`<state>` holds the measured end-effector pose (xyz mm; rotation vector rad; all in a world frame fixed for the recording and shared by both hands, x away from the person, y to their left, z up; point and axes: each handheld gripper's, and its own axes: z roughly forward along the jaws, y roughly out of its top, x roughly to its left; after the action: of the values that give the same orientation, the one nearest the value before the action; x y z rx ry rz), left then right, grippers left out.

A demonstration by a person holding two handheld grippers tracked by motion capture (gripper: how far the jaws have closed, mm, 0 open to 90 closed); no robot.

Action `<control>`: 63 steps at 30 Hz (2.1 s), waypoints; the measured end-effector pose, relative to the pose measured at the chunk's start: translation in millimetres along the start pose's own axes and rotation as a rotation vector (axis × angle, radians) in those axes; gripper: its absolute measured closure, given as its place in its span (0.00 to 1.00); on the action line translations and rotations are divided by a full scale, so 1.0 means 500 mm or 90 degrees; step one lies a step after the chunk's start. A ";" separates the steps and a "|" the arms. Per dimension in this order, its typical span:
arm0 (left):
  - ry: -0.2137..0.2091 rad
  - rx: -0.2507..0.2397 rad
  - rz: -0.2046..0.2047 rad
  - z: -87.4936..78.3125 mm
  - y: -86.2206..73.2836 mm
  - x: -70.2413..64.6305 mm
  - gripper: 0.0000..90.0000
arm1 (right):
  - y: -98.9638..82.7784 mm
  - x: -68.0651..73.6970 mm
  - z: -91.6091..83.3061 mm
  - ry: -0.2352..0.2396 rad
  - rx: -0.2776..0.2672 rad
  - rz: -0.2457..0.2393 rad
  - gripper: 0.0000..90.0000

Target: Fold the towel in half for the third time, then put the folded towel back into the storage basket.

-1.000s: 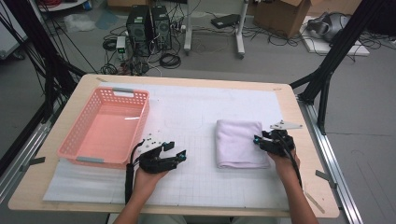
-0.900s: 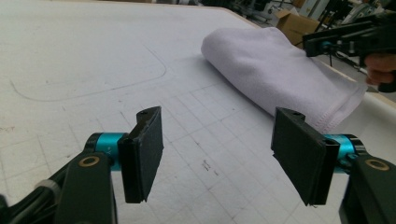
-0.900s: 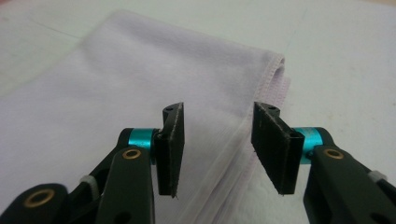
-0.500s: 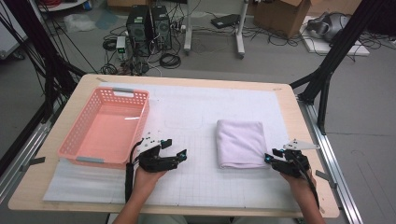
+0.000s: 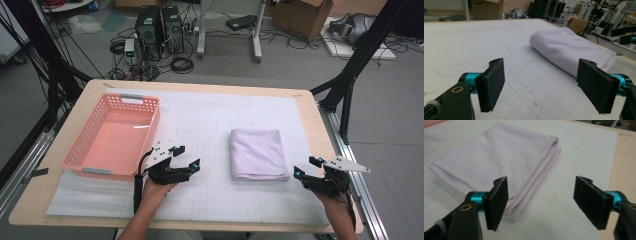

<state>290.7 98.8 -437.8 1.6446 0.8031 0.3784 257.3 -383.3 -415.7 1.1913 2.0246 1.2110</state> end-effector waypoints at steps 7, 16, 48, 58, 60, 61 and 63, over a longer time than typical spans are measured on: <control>-0.010 0.007 0.005 0.000 0.001 -0.011 0.25 | -0.003 -0.006 0.003 0.012 -0.007 0.014 0.23; -0.001 0.011 -0.009 0.004 0.002 -0.010 0.25 | -0.010 -0.012 -0.001 0.003 -0.003 0.021 0.23; -0.060 0.083 -0.034 0.137 0.059 -0.026 0.27 | -0.016 -0.015 0.016 0.015 0.026 0.037 0.23; -0.049 0.140 -0.050 0.241 0.070 -0.049 0.26 | -0.021 -0.022 0.015 0.017 0.028 0.053 0.23; -0.054 0.148 -0.072 0.253 0.064 -0.050 0.25 | -0.021 -0.023 0.015 0.018 0.028 0.053 0.23; -0.053 0.154 -0.076 0.259 0.062 -0.051 0.25 | -0.021 -0.023 0.015 0.019 0.028 0.053 0.23; -0.049 0.172 -0.084 0.276 0.059 -0.055 0.25 | -0.021 -0.022 0.015 0.019 0.028 0.052 0.23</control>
<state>368.3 -22.3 -438.1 1.8320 0.9296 0.1170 264.0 -392.0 -428.8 1.2959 2.0523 1.2353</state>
